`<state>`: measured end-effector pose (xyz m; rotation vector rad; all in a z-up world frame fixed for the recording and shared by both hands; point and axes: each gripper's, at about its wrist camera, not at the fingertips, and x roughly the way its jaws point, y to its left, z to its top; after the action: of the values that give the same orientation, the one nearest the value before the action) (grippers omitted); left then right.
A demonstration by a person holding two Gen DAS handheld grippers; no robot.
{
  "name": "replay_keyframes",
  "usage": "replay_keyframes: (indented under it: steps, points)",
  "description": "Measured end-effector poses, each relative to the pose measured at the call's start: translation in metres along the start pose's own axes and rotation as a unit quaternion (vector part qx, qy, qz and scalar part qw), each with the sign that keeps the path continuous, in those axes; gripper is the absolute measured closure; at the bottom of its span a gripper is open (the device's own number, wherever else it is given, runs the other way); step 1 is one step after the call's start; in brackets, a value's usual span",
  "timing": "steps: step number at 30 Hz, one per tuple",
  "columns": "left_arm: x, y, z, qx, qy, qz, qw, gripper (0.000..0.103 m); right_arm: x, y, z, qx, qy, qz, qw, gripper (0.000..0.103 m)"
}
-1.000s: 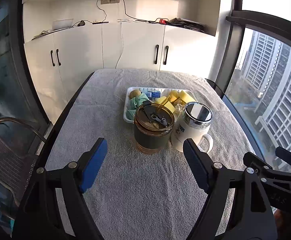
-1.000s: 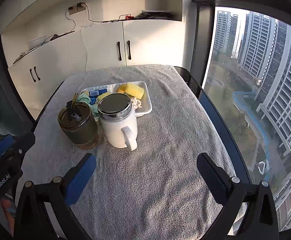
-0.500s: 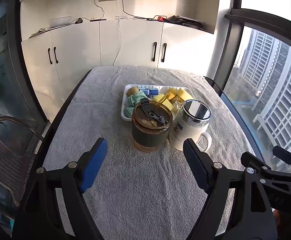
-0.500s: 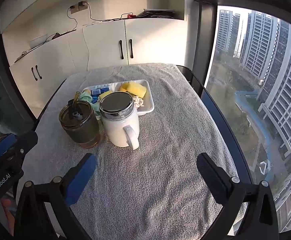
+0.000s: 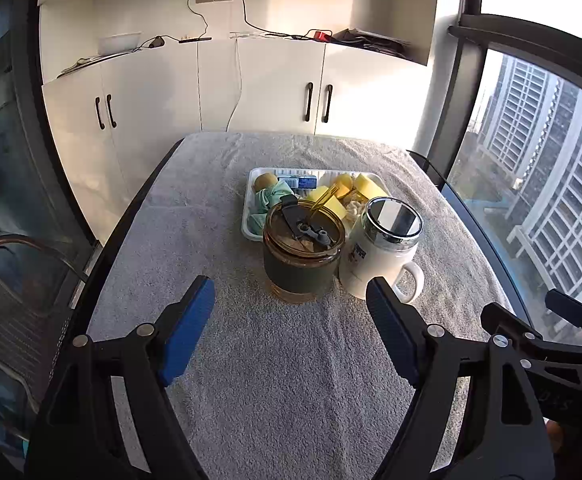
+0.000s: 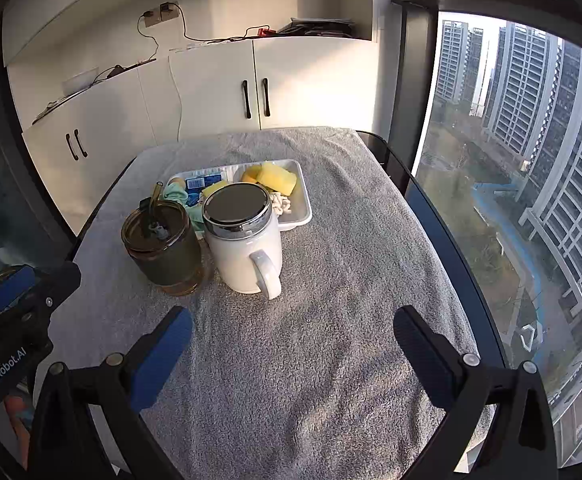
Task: Organize soft objects
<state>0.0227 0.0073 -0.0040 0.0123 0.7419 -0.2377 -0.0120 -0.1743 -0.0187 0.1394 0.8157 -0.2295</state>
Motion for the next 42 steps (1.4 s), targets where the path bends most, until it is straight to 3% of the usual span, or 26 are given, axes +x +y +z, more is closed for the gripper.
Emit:
replay_keyframes:
  steps: [42]
  points:
    - [-0.0008,-0.0017,-0.0007,0.007,-0.001,-0.004,1.0000,0.026,0.0007,0.0020,-0.0010,-0.001,0.001,-0.003,1.000,0.000]
